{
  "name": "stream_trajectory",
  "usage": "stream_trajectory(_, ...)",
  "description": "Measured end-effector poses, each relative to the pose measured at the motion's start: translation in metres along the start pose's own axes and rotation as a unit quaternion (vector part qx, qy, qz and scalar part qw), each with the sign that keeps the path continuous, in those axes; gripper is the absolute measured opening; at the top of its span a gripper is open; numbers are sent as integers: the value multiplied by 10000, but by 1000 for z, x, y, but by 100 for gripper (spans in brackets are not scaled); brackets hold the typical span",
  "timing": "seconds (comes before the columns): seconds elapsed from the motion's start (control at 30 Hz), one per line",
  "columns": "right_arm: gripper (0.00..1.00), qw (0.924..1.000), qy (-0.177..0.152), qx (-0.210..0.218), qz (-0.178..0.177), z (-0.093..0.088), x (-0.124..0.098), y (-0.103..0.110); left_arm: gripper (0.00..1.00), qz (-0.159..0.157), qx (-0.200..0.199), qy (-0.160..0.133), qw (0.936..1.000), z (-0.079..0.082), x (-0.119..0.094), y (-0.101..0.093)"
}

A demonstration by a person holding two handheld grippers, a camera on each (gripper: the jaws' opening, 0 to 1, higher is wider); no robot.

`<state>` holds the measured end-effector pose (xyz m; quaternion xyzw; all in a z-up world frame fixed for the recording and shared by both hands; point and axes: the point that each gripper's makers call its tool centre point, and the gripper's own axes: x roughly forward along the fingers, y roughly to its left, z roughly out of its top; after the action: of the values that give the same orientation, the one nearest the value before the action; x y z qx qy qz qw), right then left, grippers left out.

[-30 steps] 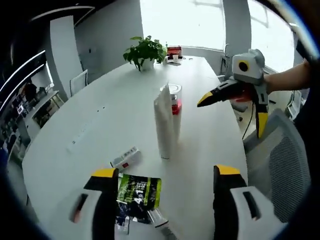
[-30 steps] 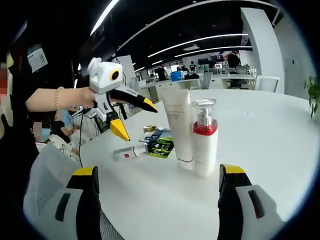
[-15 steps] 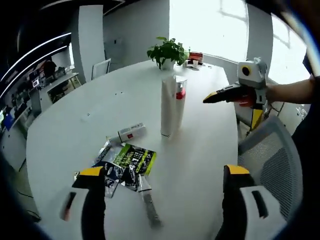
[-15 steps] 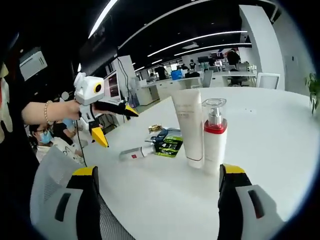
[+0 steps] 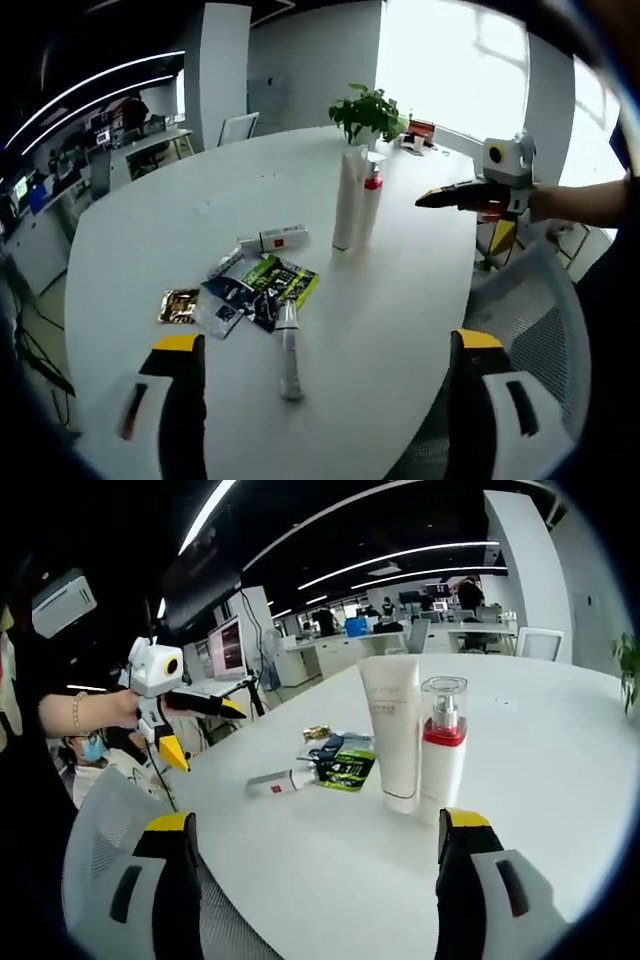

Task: Arrange the skincare products in the storage area until every visible bottle or jar stands upright without overlapping.

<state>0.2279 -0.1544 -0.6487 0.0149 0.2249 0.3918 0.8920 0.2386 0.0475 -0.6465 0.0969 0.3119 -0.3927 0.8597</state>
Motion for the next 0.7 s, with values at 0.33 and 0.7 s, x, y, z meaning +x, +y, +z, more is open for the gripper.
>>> stream_trajectory(0.33, 100, 10000, -31, 63, -64, -3, -4, 5, 99, 238, -306, -160, 9991, -15, -19, -6)
stream_trajectory(0.7, 100, 9998, 14, 171, -68, -11, -12, 16, 98, 342, -365, -52, 9987, -26, -25, -13)
